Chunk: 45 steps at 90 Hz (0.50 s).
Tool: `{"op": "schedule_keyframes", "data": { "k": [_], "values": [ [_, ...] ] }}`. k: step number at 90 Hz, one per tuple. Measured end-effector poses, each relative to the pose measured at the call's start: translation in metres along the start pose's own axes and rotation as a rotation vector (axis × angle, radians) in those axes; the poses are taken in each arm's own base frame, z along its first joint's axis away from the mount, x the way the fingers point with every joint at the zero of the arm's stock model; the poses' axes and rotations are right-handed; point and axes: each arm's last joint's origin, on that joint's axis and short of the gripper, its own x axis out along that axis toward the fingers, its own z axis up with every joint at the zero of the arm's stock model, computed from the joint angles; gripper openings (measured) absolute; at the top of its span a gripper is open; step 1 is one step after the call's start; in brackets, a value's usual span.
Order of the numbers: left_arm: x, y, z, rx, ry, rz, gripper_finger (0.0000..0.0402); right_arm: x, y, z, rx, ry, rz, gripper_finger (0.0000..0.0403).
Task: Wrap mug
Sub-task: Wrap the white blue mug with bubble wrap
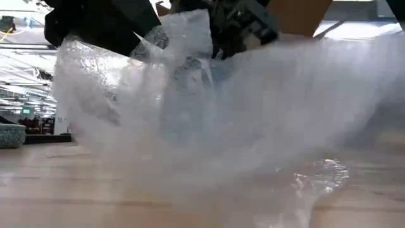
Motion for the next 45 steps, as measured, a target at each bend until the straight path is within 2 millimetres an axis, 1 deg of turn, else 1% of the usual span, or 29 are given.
{"op": "schedule_keyframes", "data": {
  "k": [16,27,37,45],
  "values": [
    [-0.005,-0.001,-0.003,-0.005,0.005,-0.014,0.0148,-0.018,0.005,0.014,-0.023,-0.023,-0.005,0.0000],
    [-0.008,-0.002,-0.006,-0.003,0.009,-0.025,0.0148,-0.028,0.007,0.025,-0.043,-0.074,-0.018,0.0000],
    [-0.013,-0.003,-0.009,0.004,0.014,-0.037,0.0148,-0.031,0.007,0.035,-0.054,-0.158,-0.042,0.0000],
    [-0.018,-0.004,-0.012,0.015,0.016,-0.051,0.0148,-0.031,0.007,0.037,-0.037,-0.175,-0.045,0.0000]
  ]
}}
